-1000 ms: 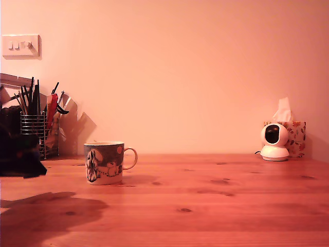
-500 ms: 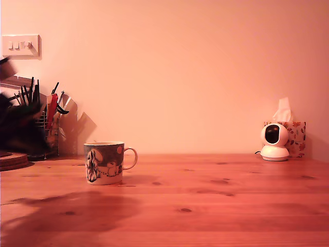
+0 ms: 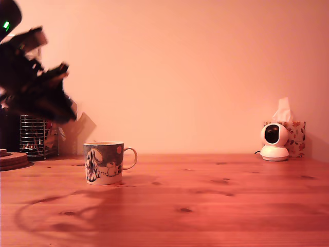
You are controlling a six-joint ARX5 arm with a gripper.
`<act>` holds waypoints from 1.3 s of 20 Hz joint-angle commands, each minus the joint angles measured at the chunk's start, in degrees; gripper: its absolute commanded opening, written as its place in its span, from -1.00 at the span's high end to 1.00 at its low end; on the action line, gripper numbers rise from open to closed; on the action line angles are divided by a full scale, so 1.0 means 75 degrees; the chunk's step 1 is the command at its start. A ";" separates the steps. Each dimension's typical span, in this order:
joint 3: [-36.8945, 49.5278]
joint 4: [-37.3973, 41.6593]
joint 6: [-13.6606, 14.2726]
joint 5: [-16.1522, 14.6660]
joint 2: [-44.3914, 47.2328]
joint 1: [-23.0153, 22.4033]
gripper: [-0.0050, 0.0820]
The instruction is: Pick up the coffee capsules on the table and drop them inside the coffee cup
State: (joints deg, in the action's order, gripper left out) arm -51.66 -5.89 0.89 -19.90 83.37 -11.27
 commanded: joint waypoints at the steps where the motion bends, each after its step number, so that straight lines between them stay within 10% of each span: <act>1: -0.0291 -0.0117 0.0105 -0.0020 -0.0055 -0.0064 0.71; 26: -0.4374 -0.3418 0.0574 0.0866 0.3544 -0.0822 0.70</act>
State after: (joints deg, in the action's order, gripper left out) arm -84.14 -31.57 4.93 -13.74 108.84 -17.26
